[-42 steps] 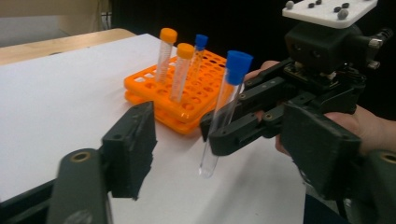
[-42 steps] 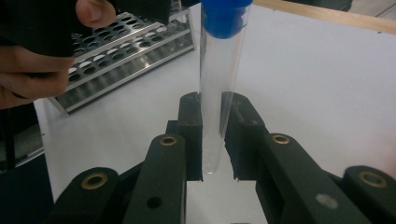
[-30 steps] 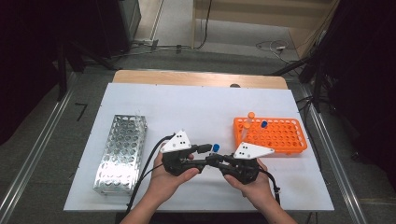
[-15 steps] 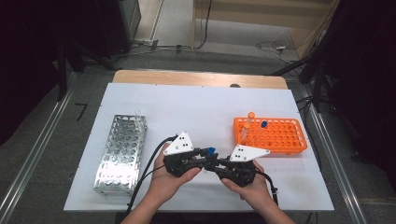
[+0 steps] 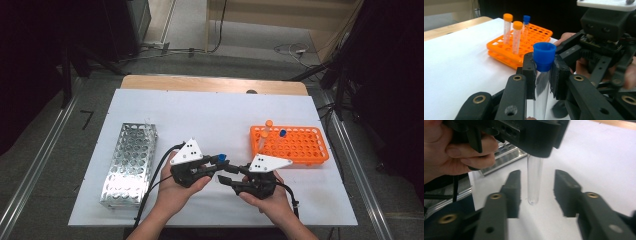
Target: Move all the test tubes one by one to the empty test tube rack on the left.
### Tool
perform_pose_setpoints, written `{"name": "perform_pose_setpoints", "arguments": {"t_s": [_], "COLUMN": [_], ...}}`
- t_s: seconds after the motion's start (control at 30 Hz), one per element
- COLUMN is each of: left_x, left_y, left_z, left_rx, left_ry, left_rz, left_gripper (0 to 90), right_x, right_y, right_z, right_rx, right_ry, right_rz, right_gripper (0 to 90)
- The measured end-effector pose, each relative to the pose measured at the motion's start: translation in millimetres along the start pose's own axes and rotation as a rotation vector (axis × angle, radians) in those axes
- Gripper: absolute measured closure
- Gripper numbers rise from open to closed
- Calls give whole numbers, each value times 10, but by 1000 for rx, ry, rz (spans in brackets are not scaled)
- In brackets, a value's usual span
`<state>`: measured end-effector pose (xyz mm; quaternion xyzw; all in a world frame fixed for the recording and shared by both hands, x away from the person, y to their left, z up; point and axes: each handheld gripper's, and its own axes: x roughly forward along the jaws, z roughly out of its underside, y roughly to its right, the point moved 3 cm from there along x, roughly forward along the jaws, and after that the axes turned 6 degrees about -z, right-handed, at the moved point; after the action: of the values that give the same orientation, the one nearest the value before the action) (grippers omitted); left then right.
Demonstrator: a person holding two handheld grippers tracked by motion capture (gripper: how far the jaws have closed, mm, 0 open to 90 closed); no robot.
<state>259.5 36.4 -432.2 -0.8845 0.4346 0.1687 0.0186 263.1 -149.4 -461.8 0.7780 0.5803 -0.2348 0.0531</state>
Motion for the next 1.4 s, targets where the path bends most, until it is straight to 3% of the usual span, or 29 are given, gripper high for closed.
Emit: {"name": "perform_pose_setpoints", "arguments": {"t_s": [0.27, 0.53, 0.87, 1.2, 1.4], "left_x": [-131, -286, -535, -860, -975], "left_y": [-160, -335, -613, -918, -1072], "left_z": [-22, -38, -34, -33, 20], "left_rx": [-16, -32, -69, -100, -117], "left_ry": [11, 28, 60, 110, 117], "left_rz": [-57, -114, -204, -329, -398], "left_gripper": [767, 767, 767, 767, 768], "right_x": [-114, -233, -406, -508, -544], "right_y": [95, 222, 354, 469, 498], "right_z": [-15, 5, 50, 107, 130], "right_rx": [14, 28, 31, 39, 40], "right_ry": [14, 25, 38, 36, 32], "right_rz": [20, 37, 80, 138, 147], "right_gripper": [166, 20, 0, 0, 0]}}
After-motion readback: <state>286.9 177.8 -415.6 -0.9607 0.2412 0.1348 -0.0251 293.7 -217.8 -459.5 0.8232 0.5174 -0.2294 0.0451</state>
